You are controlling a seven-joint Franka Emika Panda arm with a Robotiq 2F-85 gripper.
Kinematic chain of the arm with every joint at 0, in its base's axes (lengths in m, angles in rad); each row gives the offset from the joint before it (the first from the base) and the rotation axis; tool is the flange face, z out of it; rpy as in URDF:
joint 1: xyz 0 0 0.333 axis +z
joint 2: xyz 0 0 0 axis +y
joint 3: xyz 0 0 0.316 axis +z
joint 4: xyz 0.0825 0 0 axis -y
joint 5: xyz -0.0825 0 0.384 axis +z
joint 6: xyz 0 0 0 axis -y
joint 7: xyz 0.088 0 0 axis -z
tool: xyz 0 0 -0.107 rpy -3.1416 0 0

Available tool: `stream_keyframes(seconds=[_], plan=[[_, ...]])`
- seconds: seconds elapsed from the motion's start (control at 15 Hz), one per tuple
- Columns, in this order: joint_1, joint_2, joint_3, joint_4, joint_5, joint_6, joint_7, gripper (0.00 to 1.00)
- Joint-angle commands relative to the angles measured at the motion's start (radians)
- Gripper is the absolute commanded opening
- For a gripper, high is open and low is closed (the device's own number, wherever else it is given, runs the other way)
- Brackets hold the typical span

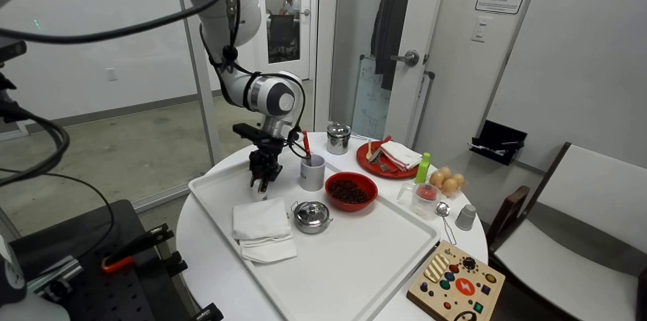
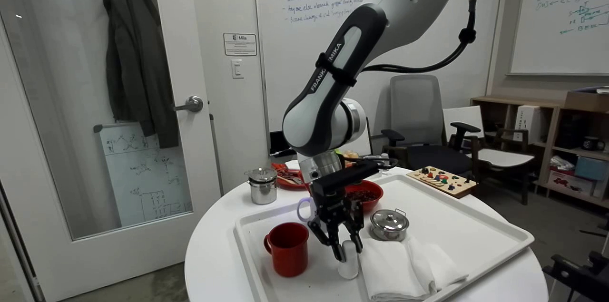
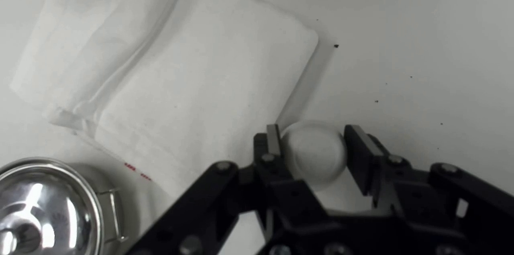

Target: Put the salt cellar in the red cup

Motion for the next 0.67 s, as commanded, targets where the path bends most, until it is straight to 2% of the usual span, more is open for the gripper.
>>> stream_keyframes(seconds=[0.0, 0.33, 0.6], plan=[[0.012, -0.035, -0.015, -0.003, 0.020, -0.047, 0.005, 0.18], [0.020, -0.102, -0.021, -0.039, 0.013, -0.041, 0.022, 0.18], [0.035, -0.141, -0.012, -0.026, 0.007, -0.062, 0.017, 0.19]])
